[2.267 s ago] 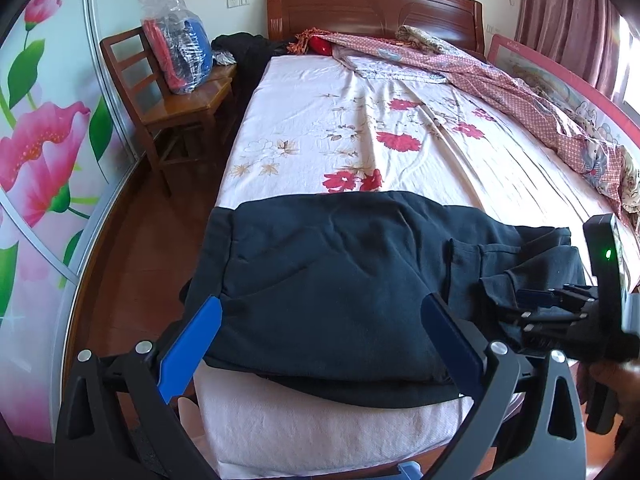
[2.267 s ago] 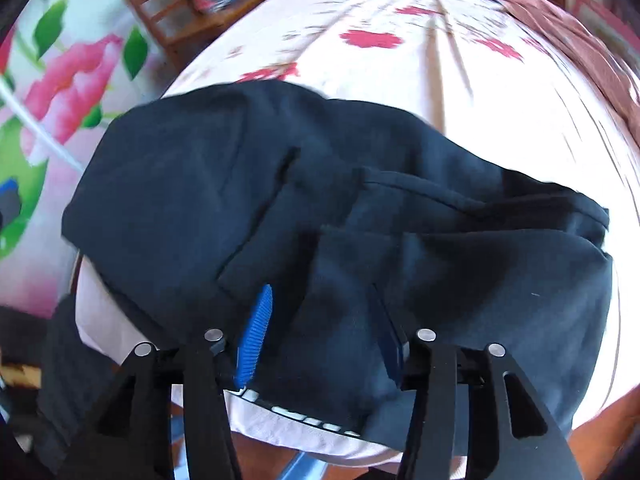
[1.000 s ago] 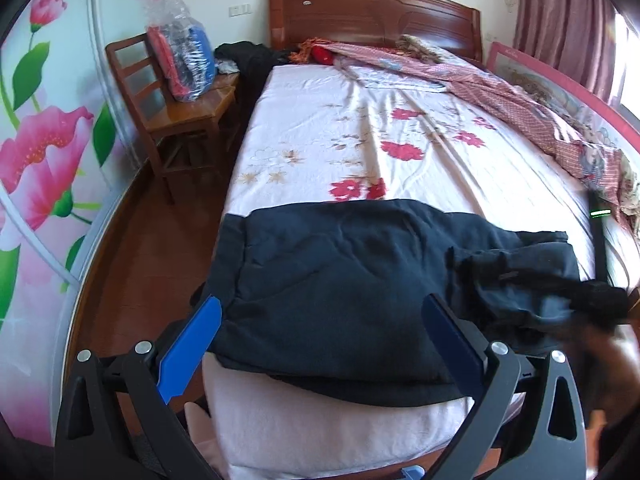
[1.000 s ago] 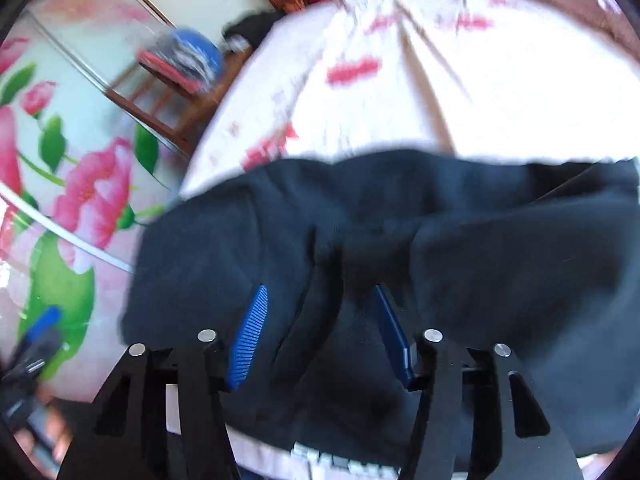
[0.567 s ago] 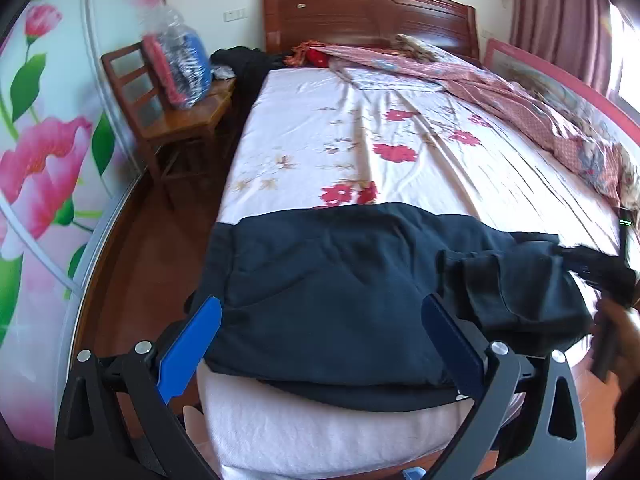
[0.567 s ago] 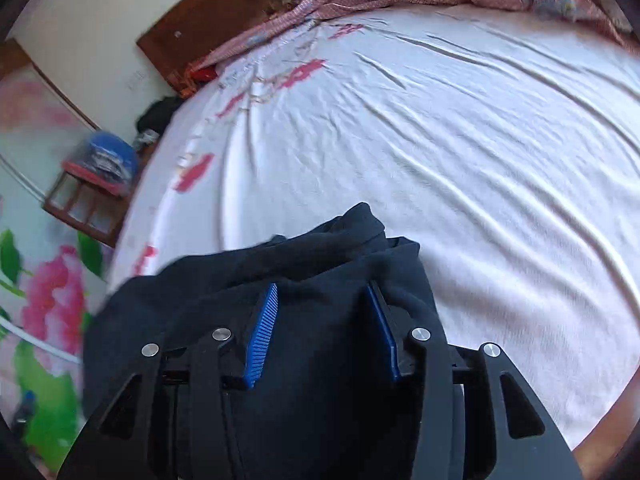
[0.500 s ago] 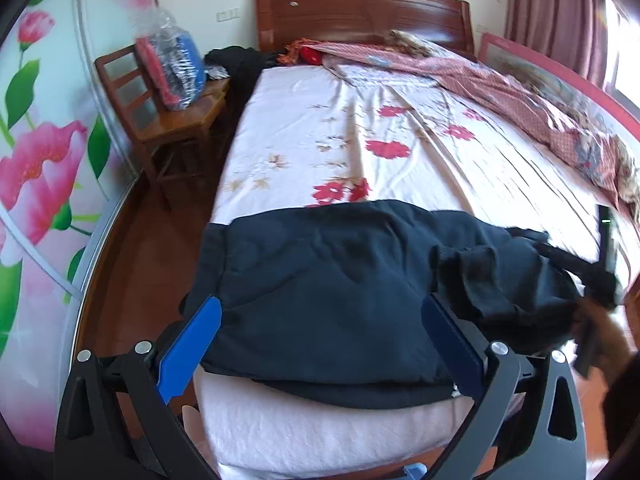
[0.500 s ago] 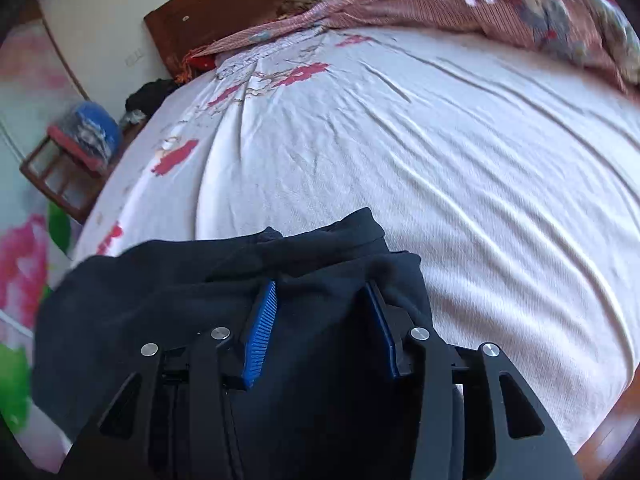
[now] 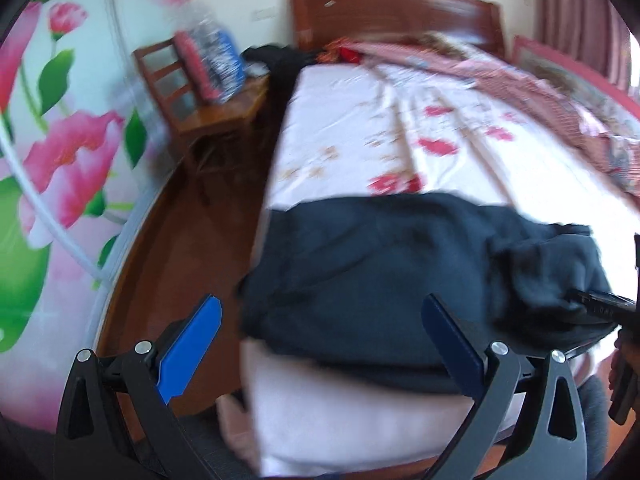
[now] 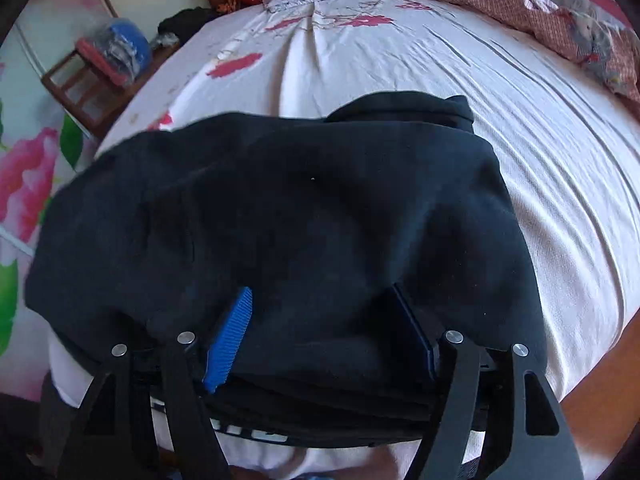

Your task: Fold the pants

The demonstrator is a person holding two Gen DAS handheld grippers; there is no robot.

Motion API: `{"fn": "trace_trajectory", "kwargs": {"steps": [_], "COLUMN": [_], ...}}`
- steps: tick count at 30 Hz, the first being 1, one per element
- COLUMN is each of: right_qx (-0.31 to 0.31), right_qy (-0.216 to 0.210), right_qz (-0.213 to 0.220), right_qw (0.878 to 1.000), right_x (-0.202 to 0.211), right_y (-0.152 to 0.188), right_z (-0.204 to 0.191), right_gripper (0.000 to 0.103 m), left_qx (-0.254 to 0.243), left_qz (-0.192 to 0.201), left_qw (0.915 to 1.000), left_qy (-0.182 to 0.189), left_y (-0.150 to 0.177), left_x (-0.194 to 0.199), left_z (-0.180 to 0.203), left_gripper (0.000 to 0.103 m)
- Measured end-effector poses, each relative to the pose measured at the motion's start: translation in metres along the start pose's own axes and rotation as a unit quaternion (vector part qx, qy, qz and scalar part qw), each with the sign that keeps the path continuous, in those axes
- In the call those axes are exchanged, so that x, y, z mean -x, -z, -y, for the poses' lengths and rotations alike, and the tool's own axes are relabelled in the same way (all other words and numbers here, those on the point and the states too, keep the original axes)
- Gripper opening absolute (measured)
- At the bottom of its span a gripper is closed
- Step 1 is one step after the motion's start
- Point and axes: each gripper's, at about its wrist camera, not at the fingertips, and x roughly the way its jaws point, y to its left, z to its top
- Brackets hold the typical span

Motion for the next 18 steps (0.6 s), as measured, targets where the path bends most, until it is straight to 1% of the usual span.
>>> {"fn": "trace_trajectory", "kwargs": {"steps": [1,2,4,5,7,8,10,11,12,13,14,15,16,17,18], "right_qx": [0.002,-0.007,-0.037,-0.04,-0.029,-0.025,-0.016,-0.014,-0.01,-0.006,-0.003,0.001,0.004,0.008,0.014], "right_qy": [0.0,-0.015,-0.044,-0.057,-0.077,-0.078,-0.089,-0.088,-0.09,-0.097,-0.093,-0.088,-0.095,-0.103,-0.099], "right_qz": [0.013,0.021,0.029,0.033,0.034,0.033,0.03,0.025,0.02,0.016,0.015,0.014,0.01,0.005,0.004], "right_qw": [1.0,1.0,0.998,0.997,0.996,0.996,0.995,0.996,0.996,0.995,0.996,0.996,0.995,0.995,0.995], "right_x": [0.004,0.009,0.02,0.025,0.034,0.036,0.039,0.039,0.038,0.038,0.039,0.039,0.039,0.038,0.038], "right_y": [0.0,-0.001,-0.004,-0.004,-0.004,-0.005,-0.004,-0.004,-0.004,-0.004,-0.004,-0.005,-0.004,-0.004,-0.004], "right_z": [-0.003,-0.005,-0.006,-0.009,-0.02,-0.025,-0.033,-0.036,-0.04,-0.042,-0.046,-0.049,-0.051,-0.056,-0.06], "right_gripper": [0.07,0.07,0.07,0.07,0.07,0.07,0.07,0.07,0.07,0.07,0.07,0.07,0.07,0.07,0.07], "left_qx": [0.004,0.008,0.01,0.016,0.034,0.055,0.099,0.127,0.139,0.145,0.148,0.141,0.119,0.106,0.099], "left_qz": [-0.003,-0.005,-0.014,-0.022,-0.035,-0.054,-0.074,-0.08,-0.089,-0.097,-0.092,-0.083,-0.078,-0.079,-0.082], "left_qw": [0.9999,0.9996,0.9995,0.9994,0.9988,0.9969,0.9897,0.9848,0.9802,0.9751,0.9739,0.9774,0.9807,0.981,0.9816], "left_qy": [-0.013,-0.028,-0.026,-0.019,0.005,0.018,0.072,0.088,0.109,0.136,0.145,0.134,0.134,0.142,0.141], "left_y": [0.004,0.009,0.014,0.016,0.018,0.019,0.02,0.021,0.021,0.021,0.021,0.021,0.022,0.02,0.02], "left_x": [-0.001,-0.004,-0.011,-0.019,-0.035,-0.046,-0.065,-0.074,-0.082,-0.09,-0.097,-0.1,-0.106,-0.112,-0.117], "left_z": [-0.01,-0.026,-0.043,-0.055,-0.072,-0.083,-0.1,-0.109,-0.112,-0.113,-0.113,-0.11,-0.105,-0.101,-0.099], "left_gripper": [0.101,0.101,0.101,0.101,0.101,0.101,0.101,0.101,0.101,0.101,0.101,0.101,0.101,0.101,0.101]}}
